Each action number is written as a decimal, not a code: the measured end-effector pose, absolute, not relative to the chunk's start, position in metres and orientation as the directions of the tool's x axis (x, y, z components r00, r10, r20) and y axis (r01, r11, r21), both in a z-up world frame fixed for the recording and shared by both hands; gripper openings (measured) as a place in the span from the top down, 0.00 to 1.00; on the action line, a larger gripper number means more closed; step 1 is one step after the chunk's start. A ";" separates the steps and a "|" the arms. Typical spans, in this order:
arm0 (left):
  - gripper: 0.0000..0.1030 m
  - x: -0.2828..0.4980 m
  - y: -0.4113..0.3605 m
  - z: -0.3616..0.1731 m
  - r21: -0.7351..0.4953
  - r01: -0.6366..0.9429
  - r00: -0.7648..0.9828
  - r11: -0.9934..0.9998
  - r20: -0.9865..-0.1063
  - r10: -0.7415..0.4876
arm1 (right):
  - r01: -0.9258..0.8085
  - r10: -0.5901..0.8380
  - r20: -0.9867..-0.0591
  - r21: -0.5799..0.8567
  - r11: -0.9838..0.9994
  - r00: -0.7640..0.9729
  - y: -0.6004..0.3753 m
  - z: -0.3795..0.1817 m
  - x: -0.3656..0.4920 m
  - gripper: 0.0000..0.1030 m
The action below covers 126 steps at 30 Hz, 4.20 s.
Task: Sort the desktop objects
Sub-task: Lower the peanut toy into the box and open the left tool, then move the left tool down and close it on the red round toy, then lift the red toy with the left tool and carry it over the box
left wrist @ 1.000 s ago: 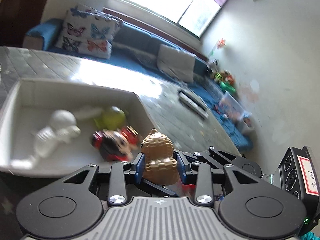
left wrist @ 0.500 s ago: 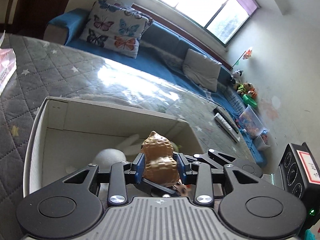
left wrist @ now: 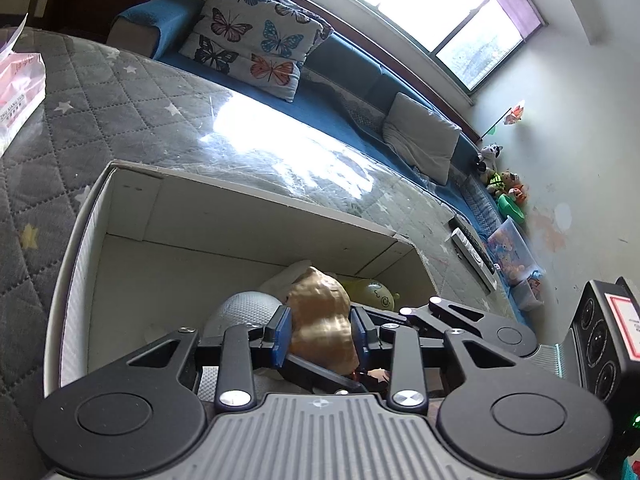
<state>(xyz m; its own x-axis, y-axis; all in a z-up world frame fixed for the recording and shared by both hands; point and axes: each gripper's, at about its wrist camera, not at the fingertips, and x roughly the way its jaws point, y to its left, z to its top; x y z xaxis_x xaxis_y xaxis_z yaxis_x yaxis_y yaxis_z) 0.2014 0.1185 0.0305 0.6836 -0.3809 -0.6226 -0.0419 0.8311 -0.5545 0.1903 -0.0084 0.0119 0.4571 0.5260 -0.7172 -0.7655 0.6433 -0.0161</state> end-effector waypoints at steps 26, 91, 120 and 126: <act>0.66 0.143 0.080 0.062 -0.493 0.043 0.730 0.869 -0.579 -0.365 | -0.737 0.578 -0.603 -0.024 0.675 0.549 -0.064 0.046 0.131 0.27; 0.64 0.164 -0.123 0.014 -0.451 0.404 0.470 0.796 -0.644 -0.603 | -0.398 0.348 -0.617 0.061 0.915 0.706 -0.250 -0.027 0.078 0.33; 0.52 0.149 -0.112 0.006 -0.472 0.384 0.479 0.794 -0.633 -0.608 | -0.452 0.397 -0.606 0.068 0.890 0.690 -0.238 -0.019 0.060 0.37; 0.52 0.123 -0.092 0.023 -0.460 0.362 0.540 0.811 -0.605 -0.584 | -0.513 0.432 -0.586 0.032 0.858 0.686 -0.218 -0.002 0.043 0.37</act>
<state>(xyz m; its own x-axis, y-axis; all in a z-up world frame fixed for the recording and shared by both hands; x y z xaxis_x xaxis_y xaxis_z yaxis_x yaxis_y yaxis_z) 0.1234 -0.0920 0.0226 0.5404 -0.5844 -0.6053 0.3620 0.8110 -0.4597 0.0432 -0.2184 -0.0017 0.6855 0.4325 -0.5857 -0.5135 0.8575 0.0322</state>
